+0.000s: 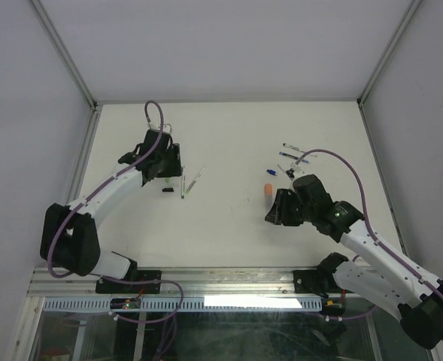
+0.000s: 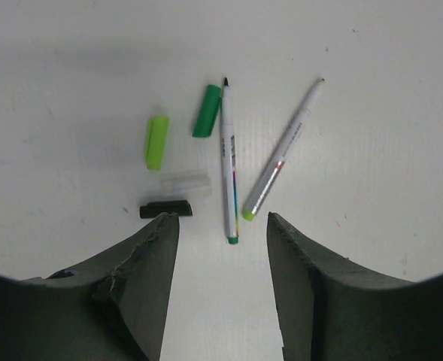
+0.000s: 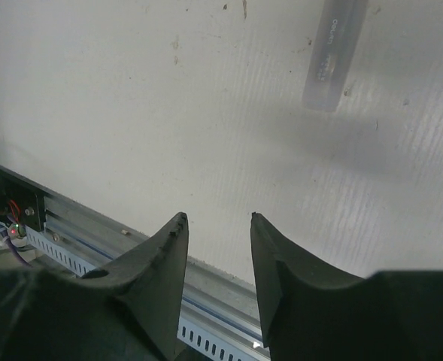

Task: Insert the pens into the pen caps
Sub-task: Pick up the pen cap from the center of the board.

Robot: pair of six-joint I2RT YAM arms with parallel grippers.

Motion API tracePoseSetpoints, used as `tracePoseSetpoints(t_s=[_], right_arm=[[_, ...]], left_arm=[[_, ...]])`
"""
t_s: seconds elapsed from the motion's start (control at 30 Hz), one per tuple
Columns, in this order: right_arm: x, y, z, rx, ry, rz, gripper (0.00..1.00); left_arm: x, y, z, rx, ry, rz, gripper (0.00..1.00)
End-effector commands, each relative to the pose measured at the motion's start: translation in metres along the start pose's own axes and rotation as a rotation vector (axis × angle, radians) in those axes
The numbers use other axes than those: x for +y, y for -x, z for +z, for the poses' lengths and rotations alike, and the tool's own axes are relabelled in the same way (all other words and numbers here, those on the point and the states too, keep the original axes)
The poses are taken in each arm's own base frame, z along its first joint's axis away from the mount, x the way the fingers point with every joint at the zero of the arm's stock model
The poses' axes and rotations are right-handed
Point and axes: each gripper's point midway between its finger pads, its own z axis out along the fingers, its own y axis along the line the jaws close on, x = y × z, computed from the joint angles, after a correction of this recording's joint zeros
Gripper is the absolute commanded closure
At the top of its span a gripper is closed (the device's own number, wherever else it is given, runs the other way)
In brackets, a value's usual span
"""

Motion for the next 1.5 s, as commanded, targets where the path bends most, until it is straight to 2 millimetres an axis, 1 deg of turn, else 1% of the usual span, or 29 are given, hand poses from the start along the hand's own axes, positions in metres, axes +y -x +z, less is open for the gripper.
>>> tracePoseSetpoints(t_s=[0.0, 0.13, 0.27, 0.43, 0.53, 0.7, 0.9, 1.13, 1.47], right_arm=[[0.012, 0.002, 0.005, -0.007, 0.073, 0.005, 0.6], [0.01, -0.003, 0.01, 0.005, 0.072, 0.006, 0.61], [0.008, -0.004, 0.016, 0.015, 0.071, 0.002, 0.62], [0.007, -0.006, 0.024, 0.036, 0.064, -0.012, 0.62], [0.007, -0.006, 0.029, 0.048, 0.066, -0.021, 0.62], [0.008, -0.005, 0.034, 0.059, 0.066, -0.027, 0.62], [0.008, -0.006, 0.038, 0.065, 0.066, -0.021, 0.63], [0.008, -0.006, 0.04, 0.069, 0.066, -0.014, 0.63], [0.009, -0.011, 0.043, 0.085, 0.075, -0.003, 0.63]], left_arm=[[-0.006, 0.044, 0.027, -0.043, -0.055, 0.054, 0.5], [0.003, 0.057, 0.055, -0.007, -0.047, 0.053, 0.56], [0.011, 0.06, 0.077, 0.025, -0.041, 0.074, 0.58], [0.018, 0.053, 0.1, 0.09, -0.03, 0.134, 0.59], [0.016, 0.047, 0.108, 0.121, -0.052, 0.154, 0.59], [0.021, 0.037, 0.116, 0.155, -0.04, 0.185, 0.6], [0.029, 0.028, 0.117, 0.182, -0.012, 0.209, 0.61], [0.023, 0.022, 0.12, 0.202, -0.053, 0.215, 0.63], [0.015, 0.019, 0.12, 0.213, -0.104, 0.213, 0.64]])
